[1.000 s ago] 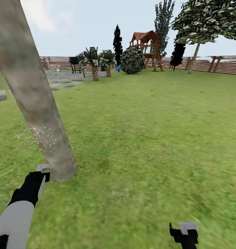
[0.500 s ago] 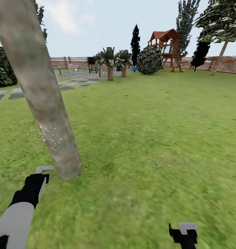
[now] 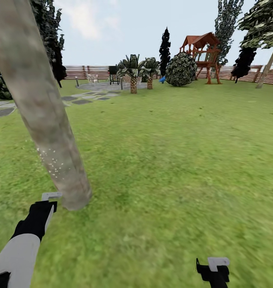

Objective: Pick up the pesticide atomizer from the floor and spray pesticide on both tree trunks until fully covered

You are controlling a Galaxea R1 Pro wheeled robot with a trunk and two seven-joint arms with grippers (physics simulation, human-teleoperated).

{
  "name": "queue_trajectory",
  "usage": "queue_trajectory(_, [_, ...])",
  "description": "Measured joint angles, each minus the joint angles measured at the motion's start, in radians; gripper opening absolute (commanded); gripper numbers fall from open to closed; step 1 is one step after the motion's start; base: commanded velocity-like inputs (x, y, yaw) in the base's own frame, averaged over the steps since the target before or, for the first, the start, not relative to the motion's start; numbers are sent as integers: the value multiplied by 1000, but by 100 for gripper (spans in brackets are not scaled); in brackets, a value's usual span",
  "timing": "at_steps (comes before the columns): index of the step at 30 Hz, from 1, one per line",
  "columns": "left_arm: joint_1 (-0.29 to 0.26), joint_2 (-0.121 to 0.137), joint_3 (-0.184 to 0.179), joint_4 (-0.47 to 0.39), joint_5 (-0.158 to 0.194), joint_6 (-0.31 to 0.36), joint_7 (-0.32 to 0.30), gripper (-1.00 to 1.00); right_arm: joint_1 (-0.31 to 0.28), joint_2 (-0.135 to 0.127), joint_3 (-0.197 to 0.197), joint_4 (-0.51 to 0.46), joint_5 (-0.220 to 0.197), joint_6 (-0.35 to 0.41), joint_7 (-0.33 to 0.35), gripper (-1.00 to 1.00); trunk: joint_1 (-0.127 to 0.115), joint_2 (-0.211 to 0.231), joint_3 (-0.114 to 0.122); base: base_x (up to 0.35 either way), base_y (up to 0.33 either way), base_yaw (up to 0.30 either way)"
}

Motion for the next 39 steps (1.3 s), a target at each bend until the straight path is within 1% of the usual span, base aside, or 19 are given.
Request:
queue_trajectory(12, [0, 0, 0, 0, 0, 0, 0, -100, 0, 1, 0, 0, 0, 0, 0, 100, 0, 0, 0, 206, -226, 9])
queue_trajectory(36, [0, 0, 0, 0, -3, 0, 1, -100, 0, 6, 1, 0, 0, 0, 0, 100, 0, 0, 0, 208, -225, 268])
queue_trajectory(39, [0, 0, 0, 0, -3, 0, 1, -100, 0, 6, 1, 0, 0, 0, 0, 100, 0, 0, 0, 208, -225, 95])
